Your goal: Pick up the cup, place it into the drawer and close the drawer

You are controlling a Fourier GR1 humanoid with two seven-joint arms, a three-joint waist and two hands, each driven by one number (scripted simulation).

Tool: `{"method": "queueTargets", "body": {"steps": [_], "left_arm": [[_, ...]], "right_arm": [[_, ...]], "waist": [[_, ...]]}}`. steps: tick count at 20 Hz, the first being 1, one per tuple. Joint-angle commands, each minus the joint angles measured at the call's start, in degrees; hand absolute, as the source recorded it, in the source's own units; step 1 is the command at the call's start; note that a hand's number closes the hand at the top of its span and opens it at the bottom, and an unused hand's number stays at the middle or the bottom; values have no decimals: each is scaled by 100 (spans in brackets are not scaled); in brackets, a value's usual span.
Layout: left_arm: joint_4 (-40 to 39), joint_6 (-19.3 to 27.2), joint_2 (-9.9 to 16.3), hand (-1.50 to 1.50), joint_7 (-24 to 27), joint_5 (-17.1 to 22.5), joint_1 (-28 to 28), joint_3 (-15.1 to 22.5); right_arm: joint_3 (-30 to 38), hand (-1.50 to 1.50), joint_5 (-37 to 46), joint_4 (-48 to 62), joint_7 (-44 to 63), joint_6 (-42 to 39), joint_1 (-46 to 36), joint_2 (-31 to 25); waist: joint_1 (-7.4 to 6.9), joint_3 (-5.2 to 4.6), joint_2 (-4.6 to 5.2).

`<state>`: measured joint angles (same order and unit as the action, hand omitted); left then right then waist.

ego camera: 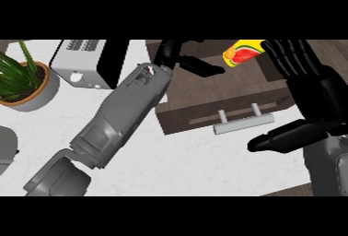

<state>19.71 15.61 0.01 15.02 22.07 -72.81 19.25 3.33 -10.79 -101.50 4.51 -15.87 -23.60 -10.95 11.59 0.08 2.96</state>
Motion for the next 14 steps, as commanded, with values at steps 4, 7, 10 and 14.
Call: {"method": "queueTargets", "body": {"steps": [4,7,10,14], "left_arm": [[450,-355,-1,-150,748,831,76,-278],[459,40,-1,-150,884,1129,-104,-420],[426,22,-1,-150,1161,1272,73,-448],[280,219,-1,-150,1364,1391,88,-355]], "right_arm": [[-626,150,-728,77,56,-1050,-174,16],[-988,150,-895,71,364,-1566,23,-196],[-1293,150,-423,104,686,-2058,109,-826],[-1424,-150,294,-23,784,-2143,408,-1235]], "waist": [[-63,-12,24],[-66,-7,-42],[-341,-15,-114],[-499,-6,-168]]}}
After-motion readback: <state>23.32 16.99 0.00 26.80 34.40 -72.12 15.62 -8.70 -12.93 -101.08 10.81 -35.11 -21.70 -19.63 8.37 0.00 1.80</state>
